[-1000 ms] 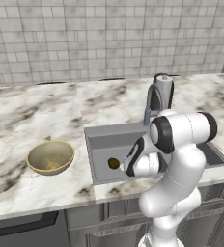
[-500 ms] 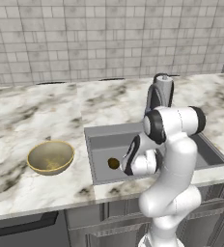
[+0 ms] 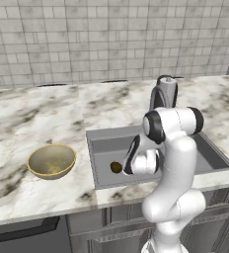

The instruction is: Pick the onions from the sink and place them in one bowl. Place the avocado in the other bowl. Then turn off the sink faucet.

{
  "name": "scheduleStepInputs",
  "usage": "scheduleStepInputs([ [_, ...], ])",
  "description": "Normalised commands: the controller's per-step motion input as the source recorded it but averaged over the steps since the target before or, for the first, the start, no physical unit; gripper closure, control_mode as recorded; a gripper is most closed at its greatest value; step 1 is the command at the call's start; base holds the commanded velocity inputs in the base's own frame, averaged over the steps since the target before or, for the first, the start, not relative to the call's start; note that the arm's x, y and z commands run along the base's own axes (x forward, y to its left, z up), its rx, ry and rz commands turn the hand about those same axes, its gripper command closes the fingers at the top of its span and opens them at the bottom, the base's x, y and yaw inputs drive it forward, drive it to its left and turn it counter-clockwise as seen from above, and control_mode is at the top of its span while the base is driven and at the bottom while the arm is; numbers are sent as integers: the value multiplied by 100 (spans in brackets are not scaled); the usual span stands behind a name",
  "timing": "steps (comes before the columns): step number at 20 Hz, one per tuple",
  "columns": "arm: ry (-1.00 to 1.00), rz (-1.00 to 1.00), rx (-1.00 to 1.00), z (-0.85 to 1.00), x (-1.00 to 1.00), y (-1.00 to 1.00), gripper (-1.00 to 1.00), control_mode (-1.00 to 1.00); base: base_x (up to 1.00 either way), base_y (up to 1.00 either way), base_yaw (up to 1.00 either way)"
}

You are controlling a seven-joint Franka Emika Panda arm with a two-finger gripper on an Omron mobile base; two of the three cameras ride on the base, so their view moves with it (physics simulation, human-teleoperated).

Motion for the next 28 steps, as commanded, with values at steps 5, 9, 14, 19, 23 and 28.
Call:
scheduleStepInputs([
  [5, 0, -5, 0, -4, 23, 9, -100, -100, 0, 0, 0],
  [9, 1, -6, 0, -14, 15, 15, -100, -100, 0, 0, 0],
  [14, 5, -6, 0, -22, 14, 10, 100, -100, 0, 0, 0],
  [19, 7, -5, 0, -22, 1, 4, 100, -100, 0, 0, 0],
  [23, 0, 0, 0, 0, 0, 0, 100, -100, 0, 0, 0],
  [28, 0, 0, 0, 6, -9, 0, 100, -100, 0, 0, 0],
])
